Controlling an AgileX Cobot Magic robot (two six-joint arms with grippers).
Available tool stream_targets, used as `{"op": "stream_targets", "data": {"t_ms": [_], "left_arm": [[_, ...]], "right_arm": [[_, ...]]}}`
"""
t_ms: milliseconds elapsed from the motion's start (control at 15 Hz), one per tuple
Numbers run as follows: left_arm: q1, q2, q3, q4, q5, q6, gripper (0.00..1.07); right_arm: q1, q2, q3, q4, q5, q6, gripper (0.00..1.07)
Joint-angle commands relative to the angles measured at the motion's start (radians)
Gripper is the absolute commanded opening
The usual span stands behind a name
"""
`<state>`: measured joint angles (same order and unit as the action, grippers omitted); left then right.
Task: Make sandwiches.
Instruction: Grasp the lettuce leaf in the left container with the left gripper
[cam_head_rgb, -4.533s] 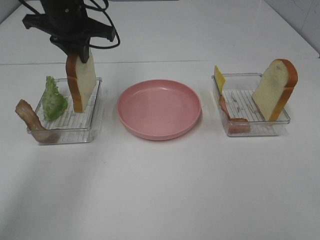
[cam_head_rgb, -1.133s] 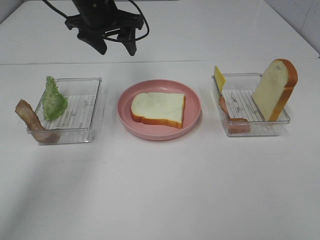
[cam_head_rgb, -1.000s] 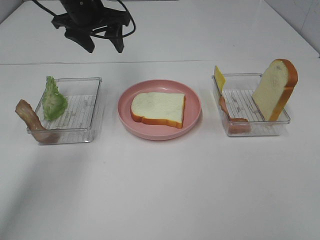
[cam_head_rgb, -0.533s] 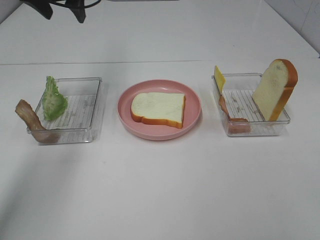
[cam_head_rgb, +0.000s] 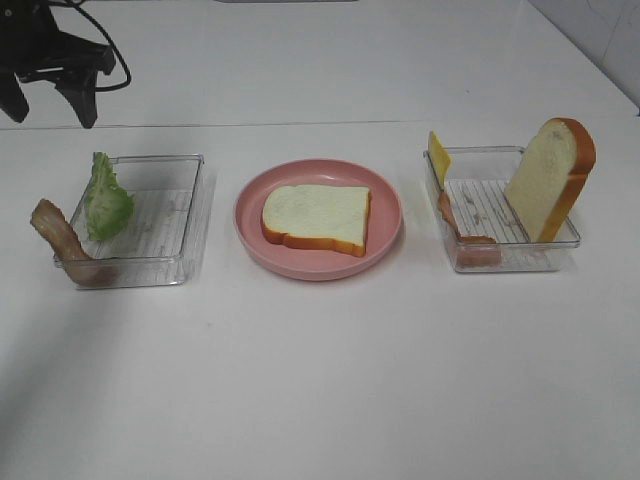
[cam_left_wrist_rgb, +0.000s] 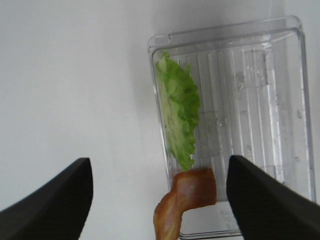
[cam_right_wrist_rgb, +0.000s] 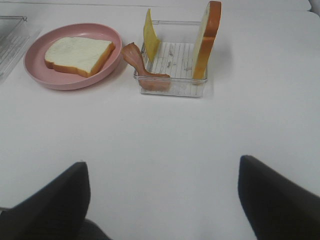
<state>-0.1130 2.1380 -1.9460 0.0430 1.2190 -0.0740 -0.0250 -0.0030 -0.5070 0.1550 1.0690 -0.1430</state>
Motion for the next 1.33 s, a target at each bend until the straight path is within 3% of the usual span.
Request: {"op": "stream_targets", "data": {"t_ms": [67, 333, 800, 1333], "left_arm": [[0.001, 0.034, 0.015, 0.028, 0.034, -0.015, 0.71], [0.001, 0.105, 0.015, -0.037, -0.059, -0.018, 0.71], [0.001, 0.174, 0.015, -0.043, -0.086, -0.015, 0.71], [0.001, 0.18, 0.015, -0.022, -0.083, -0.006, 0.37]], "right_arm": [[-0.006, -0.014, 0.002, 0.004, -0.008, 0.006, 0.78], [-0.006, -0.014, 0.002, 0.004, -0.008, 0.006, 0.78], [-0.006, -0.014, 0.002, 0.004, -0.008, 0.006, 0.78], [-0.006, -0.014, 0.002, 0.004, -0.008, 0.006, 0.78]]}}
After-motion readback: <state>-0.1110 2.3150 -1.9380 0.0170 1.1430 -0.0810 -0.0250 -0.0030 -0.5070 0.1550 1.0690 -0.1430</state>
